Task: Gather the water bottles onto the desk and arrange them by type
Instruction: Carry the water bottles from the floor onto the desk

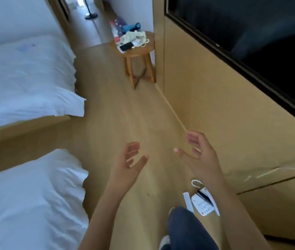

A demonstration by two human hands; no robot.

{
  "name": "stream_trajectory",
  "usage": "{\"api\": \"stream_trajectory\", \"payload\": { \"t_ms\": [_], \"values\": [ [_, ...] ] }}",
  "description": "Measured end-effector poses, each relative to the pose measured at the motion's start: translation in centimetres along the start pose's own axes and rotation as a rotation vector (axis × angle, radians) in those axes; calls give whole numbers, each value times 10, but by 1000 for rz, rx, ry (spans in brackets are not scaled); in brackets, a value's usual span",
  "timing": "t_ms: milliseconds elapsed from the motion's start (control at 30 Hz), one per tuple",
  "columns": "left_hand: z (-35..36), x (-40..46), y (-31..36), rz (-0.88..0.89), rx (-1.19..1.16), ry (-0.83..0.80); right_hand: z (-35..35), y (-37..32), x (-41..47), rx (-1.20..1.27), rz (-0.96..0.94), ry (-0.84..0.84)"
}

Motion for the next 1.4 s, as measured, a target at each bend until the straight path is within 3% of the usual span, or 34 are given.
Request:
{"api": "stream_trajectory", "payload": {
  "t_ms": [167,400,667,933,1233,1400],
  "values": [
    [-57,48,-22,-61,9,181,91,-7,57,-15,-31,-181],
    [-89,195,-37,-70,75,274,206,-16,198,-29,-55,-319],
    [-108,392,1,-41,123,220,298,-56,362,-93,-64,-347],
    [-129,564,-1,-86,26,201,382,-74,501,-176,-43,-360],
    [-206,835,1,-34,48,129,551,-123,702,-188,-53,-310],
    [-255,966,22,-2,34,166,633,-167,804,-132,-54,-320]
  ]
}}
Point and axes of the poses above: each hand's wrist, its own x-axis towards the middle knuckle, its own z-axis out of the palm, y = z × x, the point moved 3 cm from there along x, towards the middle knuckle, and after that the axes turned 6 degrees about y, right-handed, at the moved point
